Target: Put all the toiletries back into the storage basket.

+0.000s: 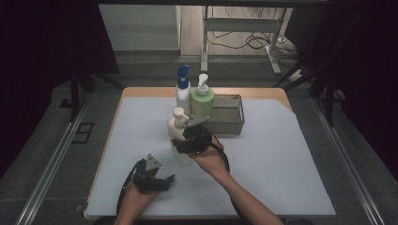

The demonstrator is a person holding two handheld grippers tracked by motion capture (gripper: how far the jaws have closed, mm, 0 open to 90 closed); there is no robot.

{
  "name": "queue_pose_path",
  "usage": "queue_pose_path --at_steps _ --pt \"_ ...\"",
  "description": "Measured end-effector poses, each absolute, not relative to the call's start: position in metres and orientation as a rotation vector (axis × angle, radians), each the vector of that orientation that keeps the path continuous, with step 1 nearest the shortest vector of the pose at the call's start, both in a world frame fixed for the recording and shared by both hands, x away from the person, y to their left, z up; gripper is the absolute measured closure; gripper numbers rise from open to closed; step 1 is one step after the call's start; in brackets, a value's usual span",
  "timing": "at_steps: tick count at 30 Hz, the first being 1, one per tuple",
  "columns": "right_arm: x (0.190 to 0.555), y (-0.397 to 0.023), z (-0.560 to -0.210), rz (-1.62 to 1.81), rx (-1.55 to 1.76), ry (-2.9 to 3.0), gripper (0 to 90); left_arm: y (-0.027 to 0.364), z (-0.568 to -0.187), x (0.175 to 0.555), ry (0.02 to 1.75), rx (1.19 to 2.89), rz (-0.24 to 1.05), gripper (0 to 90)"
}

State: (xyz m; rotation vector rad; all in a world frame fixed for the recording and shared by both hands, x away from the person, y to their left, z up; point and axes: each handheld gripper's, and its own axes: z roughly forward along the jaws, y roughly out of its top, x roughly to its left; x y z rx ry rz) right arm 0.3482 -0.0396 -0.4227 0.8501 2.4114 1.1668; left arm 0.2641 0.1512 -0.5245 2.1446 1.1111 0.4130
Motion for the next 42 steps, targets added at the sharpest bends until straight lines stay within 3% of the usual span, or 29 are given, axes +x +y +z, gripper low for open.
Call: queue_pose_path --at_steps 15,42 --pt "0.346 -0.048 -0.415 1.174 0.81 2.471 37.1 0.151 -0.524 0.264 1.111 2.145 0.412 12.6" --pt "0.337 -0.104 -0.37 1.195 0.827 2.476 37.4 0.151 -0.524 0.264 1.113 2.144 0.413 12.6"
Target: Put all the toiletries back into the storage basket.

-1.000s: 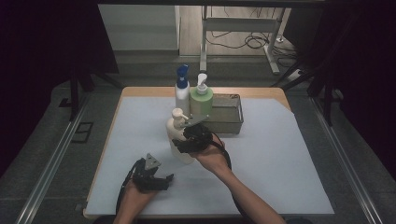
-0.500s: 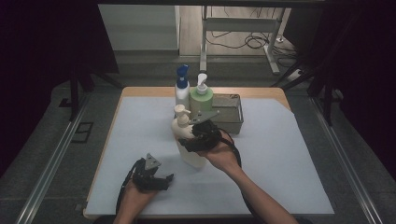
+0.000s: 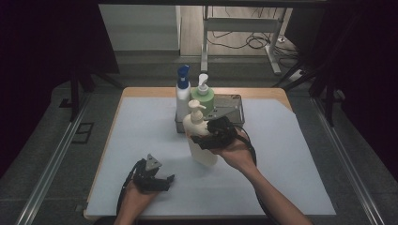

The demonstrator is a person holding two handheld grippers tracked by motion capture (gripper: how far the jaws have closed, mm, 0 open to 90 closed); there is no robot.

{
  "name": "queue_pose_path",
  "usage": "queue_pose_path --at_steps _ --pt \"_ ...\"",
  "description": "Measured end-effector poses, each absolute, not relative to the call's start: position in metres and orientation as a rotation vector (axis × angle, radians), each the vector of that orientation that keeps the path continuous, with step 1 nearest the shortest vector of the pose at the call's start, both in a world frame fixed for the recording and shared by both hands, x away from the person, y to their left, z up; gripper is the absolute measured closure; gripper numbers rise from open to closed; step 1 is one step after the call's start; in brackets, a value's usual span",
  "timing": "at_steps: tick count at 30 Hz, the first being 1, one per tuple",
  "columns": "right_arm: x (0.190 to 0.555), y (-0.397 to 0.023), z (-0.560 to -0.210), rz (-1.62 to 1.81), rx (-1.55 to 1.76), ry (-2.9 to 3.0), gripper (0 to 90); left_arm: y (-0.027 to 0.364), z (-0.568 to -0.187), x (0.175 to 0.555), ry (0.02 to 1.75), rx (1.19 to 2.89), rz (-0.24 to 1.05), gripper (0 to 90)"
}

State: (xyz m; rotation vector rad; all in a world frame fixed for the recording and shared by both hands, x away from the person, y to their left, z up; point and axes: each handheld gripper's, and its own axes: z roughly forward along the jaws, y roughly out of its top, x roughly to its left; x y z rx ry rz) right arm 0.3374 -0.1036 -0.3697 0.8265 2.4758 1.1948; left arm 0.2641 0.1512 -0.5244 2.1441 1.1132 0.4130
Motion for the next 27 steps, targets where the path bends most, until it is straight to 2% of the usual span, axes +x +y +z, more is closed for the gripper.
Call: queue_pose_path --at_steps 27 --pt "0.343 -0.171 -0.336 1.17 0.954 2.359 37.5 0.151 -0.524 0.264 1.112 2.148 0.41 12.5"
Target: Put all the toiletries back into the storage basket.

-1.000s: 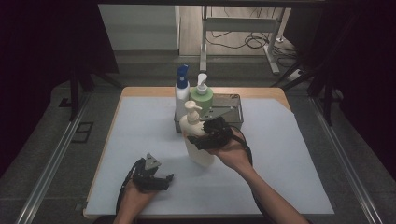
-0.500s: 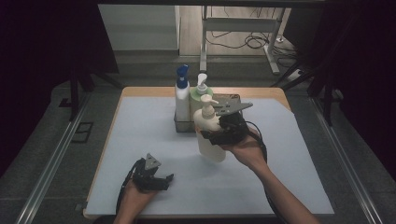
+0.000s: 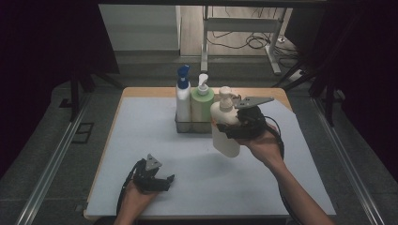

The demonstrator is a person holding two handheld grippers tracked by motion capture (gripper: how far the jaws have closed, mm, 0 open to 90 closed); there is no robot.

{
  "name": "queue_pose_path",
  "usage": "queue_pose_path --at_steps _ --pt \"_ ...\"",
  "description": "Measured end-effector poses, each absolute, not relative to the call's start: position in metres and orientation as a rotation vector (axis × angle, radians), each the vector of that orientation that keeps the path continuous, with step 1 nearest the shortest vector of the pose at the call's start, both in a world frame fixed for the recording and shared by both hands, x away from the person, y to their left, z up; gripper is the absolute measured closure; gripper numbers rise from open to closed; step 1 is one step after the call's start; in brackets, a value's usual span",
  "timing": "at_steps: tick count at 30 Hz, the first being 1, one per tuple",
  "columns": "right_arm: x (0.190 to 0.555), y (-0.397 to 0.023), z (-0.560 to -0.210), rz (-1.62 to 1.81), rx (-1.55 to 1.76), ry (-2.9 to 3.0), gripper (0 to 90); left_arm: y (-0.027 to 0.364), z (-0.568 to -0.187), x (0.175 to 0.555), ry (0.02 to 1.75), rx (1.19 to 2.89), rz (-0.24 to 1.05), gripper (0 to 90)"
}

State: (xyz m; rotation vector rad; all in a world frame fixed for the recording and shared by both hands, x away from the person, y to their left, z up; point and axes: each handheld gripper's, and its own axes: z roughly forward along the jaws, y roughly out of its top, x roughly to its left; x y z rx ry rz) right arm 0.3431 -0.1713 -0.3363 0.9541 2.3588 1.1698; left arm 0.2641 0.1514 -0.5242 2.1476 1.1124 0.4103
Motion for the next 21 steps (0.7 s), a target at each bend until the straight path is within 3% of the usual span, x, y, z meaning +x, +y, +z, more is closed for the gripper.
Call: queue_pose_path --at_steps 21 --pt "0.378 -0.187 -0.321 1.14 1.041 2.246 37.5 0.151 -0.524 0.264 1.114 2.147 0.41 12.5"
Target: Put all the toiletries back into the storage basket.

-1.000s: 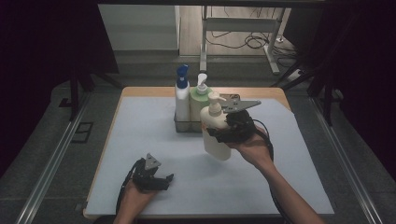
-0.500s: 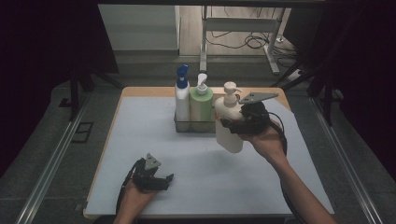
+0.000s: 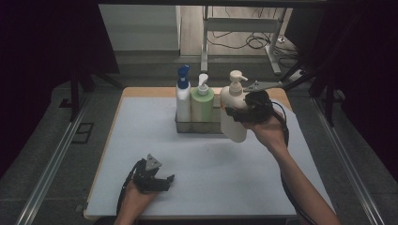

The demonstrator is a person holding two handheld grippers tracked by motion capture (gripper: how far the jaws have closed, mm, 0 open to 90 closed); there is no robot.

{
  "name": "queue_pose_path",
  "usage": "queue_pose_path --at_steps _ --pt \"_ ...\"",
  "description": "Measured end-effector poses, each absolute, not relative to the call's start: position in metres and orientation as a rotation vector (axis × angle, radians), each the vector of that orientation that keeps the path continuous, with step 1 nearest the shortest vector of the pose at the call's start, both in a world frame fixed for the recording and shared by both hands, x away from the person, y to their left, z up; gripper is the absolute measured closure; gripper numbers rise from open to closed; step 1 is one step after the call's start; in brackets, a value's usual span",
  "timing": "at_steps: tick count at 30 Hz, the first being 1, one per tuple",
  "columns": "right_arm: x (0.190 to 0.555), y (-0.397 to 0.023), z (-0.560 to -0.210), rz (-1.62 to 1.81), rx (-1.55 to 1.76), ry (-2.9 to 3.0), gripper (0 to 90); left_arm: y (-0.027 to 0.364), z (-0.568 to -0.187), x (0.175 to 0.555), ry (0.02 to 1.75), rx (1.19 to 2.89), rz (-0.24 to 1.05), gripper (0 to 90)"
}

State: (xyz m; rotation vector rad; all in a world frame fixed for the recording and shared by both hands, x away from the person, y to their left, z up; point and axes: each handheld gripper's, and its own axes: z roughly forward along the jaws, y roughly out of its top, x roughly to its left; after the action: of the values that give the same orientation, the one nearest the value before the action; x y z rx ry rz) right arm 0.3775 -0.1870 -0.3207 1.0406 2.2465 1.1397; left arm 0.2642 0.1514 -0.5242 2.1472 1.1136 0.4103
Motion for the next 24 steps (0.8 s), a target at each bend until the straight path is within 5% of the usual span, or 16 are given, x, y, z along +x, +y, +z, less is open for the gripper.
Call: queue_pose_path --at_steps 24 --pt "0.421 -0.181 -0.319 1.126 1.095 2.156 37.5 0.151 -0.524 0.264 1.114 2.147 0.41 12.5"
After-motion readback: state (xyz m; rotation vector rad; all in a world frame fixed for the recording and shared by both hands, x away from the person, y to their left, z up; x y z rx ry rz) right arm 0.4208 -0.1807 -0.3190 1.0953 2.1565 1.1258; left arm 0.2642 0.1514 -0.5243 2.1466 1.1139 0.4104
